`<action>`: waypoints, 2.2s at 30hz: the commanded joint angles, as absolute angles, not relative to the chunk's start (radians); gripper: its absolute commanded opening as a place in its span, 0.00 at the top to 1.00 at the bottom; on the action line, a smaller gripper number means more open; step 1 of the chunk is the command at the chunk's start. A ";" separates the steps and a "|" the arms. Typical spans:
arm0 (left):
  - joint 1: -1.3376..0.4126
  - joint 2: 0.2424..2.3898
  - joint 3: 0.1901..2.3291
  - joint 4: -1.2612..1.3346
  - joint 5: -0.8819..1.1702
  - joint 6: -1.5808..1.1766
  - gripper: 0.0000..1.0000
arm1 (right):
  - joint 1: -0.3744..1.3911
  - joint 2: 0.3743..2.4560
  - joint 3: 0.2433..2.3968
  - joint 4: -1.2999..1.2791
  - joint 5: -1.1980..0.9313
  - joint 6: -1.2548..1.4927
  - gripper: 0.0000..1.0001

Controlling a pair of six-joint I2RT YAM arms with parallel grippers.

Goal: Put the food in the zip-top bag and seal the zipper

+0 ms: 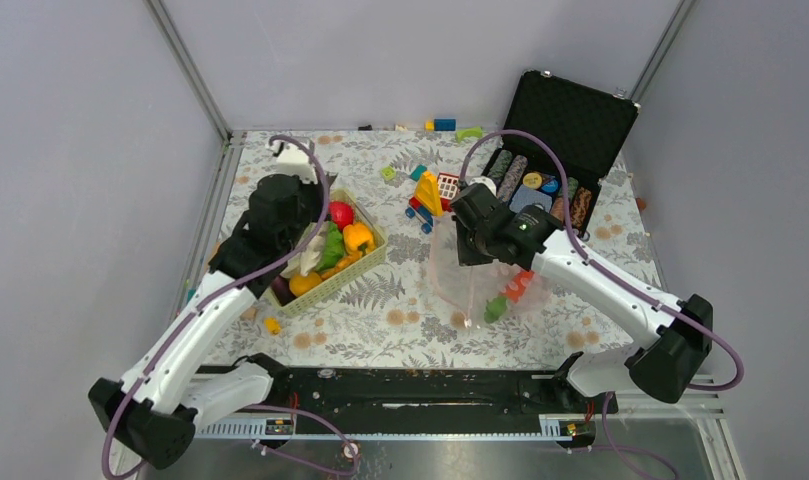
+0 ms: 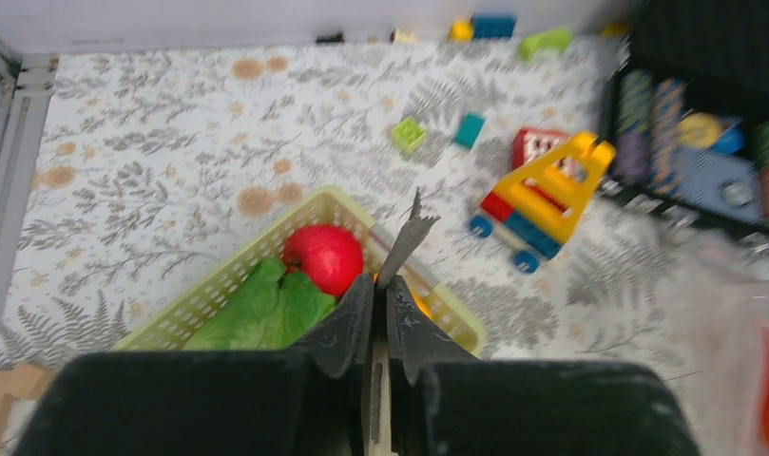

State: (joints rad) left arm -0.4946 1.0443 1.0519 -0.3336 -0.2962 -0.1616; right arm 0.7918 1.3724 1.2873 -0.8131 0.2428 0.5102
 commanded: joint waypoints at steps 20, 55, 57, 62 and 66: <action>-0.703 0.800 0.909 0.450 0.044 -0.606 1.00 | 0.785 1.310 1.354 -0.645 -0.078 0.667 1.00; -1.077 0.948 0.628 0.819 -0.568 -0.552 1.00 | 0.765 1.203 1.239 -0.406 -0.016 0.837 0.97; -1.121 0.961 0.621 0.824 -0.599 -0.490 1.00 | 0.758 1.196 1.235 -0.405 -0.013 0.842 0.96; -1.226 1.008 0.598 0.879 -0.689 -0.332 1.00 | 0.745 1.184 1.226 -0.394 -0.015 0.855 0.94; -1.264 1.049 0.591 0.947 -0.683 -0.237 0.77 | 0.739 1.178 1.221 -0.387 -0.027 0.862 0.95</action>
